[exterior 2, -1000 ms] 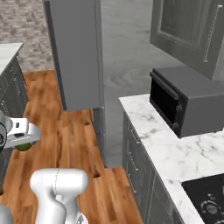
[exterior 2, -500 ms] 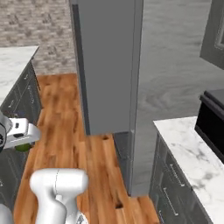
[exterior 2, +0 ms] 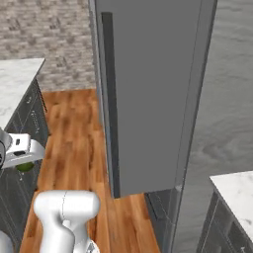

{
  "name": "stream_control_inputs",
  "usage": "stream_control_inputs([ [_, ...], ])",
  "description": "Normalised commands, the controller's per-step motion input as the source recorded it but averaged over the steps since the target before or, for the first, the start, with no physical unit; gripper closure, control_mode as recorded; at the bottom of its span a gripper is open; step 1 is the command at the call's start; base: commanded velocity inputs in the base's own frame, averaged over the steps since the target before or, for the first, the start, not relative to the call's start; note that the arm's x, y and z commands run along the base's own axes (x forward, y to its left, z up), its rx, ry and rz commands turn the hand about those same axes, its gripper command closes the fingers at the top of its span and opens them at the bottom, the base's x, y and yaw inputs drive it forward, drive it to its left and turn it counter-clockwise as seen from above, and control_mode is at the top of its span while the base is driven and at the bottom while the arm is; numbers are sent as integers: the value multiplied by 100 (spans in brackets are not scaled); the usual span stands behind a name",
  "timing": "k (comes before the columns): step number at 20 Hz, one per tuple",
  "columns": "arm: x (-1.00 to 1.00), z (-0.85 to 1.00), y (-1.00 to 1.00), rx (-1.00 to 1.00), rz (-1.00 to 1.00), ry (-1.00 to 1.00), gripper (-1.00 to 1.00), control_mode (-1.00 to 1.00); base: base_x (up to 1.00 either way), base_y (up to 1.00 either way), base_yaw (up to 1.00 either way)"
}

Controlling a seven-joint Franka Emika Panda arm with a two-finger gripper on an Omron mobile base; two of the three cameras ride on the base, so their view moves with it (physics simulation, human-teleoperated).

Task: Place the lime and eggplant inside the fridge drawer. Close the drawer after placing the vegetables.

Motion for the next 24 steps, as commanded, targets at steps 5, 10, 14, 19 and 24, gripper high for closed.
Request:
stream_control_inputs([
  [5,0,0,0,0,0,0,100,100,99,63,0],
  [10,0,0,0,0,0,0,100,100,94,45,-7],
  [14,0,0,0,0,0,0,100,100,75,37,-20],
  [19,0,0,0,0,0,0,100,100,21,10,-56],
  [24,0,0,0,0,0,0,100,100,27,15,-73],
])
